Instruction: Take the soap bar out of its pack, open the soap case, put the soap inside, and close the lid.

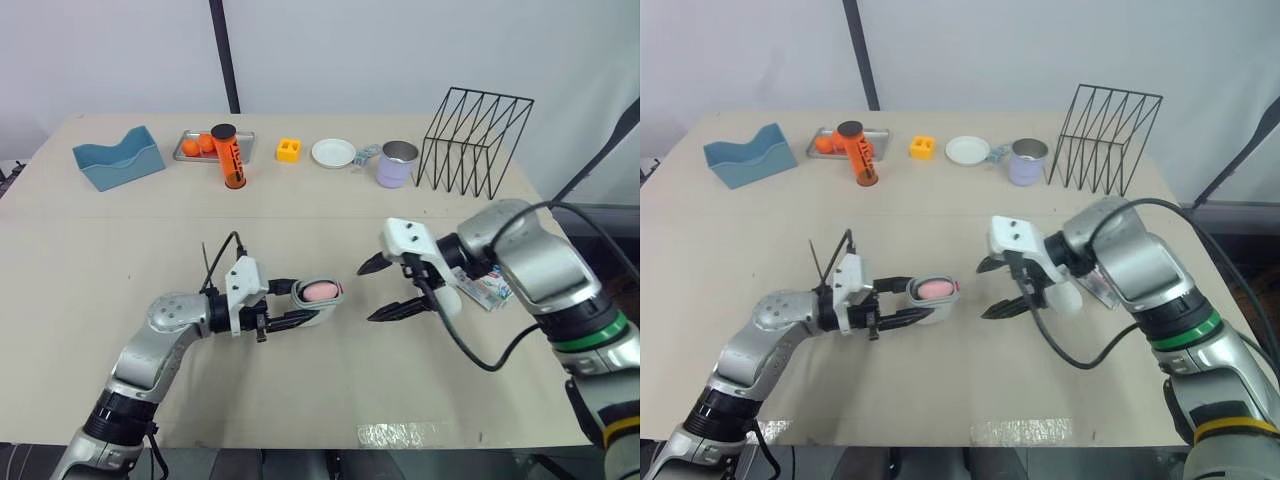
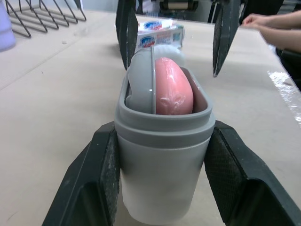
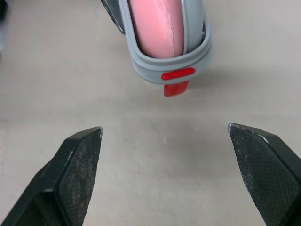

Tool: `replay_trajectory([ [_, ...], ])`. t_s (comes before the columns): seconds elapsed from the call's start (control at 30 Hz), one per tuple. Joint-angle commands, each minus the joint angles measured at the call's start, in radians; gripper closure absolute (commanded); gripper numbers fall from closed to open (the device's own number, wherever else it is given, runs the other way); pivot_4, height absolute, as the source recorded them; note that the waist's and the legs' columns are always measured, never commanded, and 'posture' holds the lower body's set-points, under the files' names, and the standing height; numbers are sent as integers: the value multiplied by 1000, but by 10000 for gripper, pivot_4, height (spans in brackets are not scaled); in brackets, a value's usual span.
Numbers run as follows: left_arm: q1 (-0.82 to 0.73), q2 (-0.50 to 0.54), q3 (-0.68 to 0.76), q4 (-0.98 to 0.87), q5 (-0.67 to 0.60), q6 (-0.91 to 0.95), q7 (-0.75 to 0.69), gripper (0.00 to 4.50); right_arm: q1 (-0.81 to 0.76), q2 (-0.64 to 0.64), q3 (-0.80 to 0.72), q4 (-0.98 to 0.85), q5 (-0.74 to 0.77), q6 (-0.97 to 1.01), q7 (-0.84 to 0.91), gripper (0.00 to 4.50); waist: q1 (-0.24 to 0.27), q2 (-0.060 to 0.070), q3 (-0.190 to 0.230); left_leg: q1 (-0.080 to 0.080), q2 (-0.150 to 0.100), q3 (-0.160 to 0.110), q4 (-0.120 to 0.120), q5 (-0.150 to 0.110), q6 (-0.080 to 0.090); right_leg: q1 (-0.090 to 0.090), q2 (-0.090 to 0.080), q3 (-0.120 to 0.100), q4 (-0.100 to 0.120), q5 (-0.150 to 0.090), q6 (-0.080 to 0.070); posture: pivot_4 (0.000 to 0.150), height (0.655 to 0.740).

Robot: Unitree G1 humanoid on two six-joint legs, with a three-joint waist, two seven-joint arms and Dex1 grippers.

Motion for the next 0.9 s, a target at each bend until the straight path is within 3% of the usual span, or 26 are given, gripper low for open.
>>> replay_trajectory([
  [0.03, 43, -6, -16, 5, -2, -60, -22, 24945, 33, 2, -32, 37, 7, -103, 20, 783, -1, 0, 0, 0, 0, 0, 0, 0, 0, 0, 0, 0, 0, 0, 0, 1500, 7400],
  [0.57, 23, 22, -20, 44, -2, 2, -26, 24945, 42, -71, -129, -14, 64, -29, -81, 783, 0, 0, 0, 3, 0, 1, -1, 0, 0, 2, 0, 2, 0, 0, 1, 1500, 7400],
  [0.9, 12, 16, -7, 53, -6, -17, -17, 24945, 155, -256, -278, -163, 14, 315, -342, 783, 1, 0, 0, 3, 0, 1, -1, 0, 0, 2, 0, 3, 0, -1, 1, 1500, 7400],
])
